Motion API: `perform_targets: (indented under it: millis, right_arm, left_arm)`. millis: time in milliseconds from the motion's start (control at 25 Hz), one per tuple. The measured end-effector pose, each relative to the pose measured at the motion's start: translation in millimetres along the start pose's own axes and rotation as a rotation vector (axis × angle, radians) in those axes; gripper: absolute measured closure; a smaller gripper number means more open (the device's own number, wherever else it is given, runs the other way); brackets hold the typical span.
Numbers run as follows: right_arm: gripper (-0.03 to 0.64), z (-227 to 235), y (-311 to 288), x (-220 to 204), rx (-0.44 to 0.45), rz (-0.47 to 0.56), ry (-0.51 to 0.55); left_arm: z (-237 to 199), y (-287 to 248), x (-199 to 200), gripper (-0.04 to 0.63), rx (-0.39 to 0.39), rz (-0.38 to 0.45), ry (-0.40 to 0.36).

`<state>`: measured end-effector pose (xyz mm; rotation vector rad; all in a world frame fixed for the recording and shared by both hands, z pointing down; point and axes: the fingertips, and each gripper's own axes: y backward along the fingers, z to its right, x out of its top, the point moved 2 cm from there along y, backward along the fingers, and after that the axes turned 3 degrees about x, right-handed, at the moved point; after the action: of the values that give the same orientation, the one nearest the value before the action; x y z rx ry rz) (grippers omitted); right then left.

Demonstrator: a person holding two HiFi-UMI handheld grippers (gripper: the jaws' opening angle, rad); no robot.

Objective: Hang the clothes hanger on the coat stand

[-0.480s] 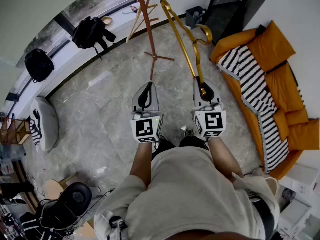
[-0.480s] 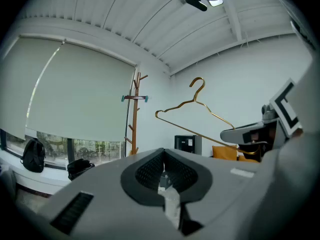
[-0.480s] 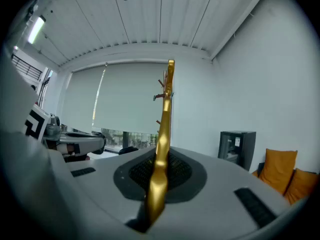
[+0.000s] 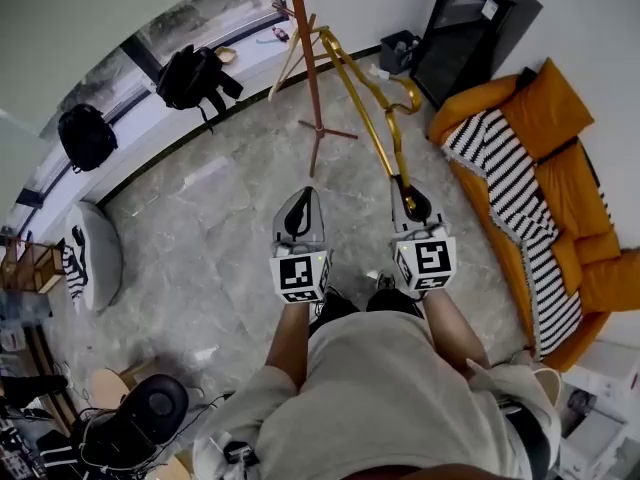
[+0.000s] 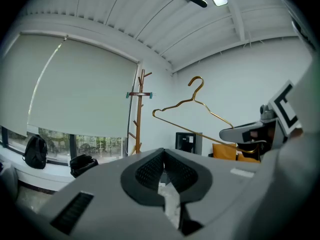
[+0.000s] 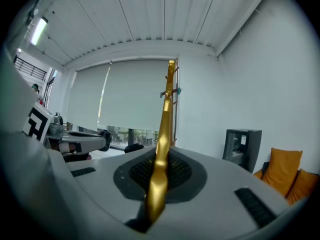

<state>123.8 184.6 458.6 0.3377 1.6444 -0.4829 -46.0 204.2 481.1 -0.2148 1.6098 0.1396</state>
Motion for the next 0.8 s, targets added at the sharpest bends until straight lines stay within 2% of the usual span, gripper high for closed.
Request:
perform_targets:
  millis: [280, 560, 800]
  right_arm:
    - [0.606, -11.2, -7.0, 0.1, -0.014, -0.004, 0.004]
    - [0.606, -30.5, -24.6, 5.7, 0.037, -0.025, 0.045]
    - [0.606, -33.9, -40.8, 3.8, 0.06, -0.045, 0.043]
  left_arm:
    - [-27.0, 12.8, -3.2, 0.584, 0.0, 0.0, 0.01]
    - [-56.9, 27.3, -9.0, 0.584, 0.012, 0.007, 0.044]
    - [-65.8, 13.9, -15.0, 0.584, 0.01, -0.002, 0.068]
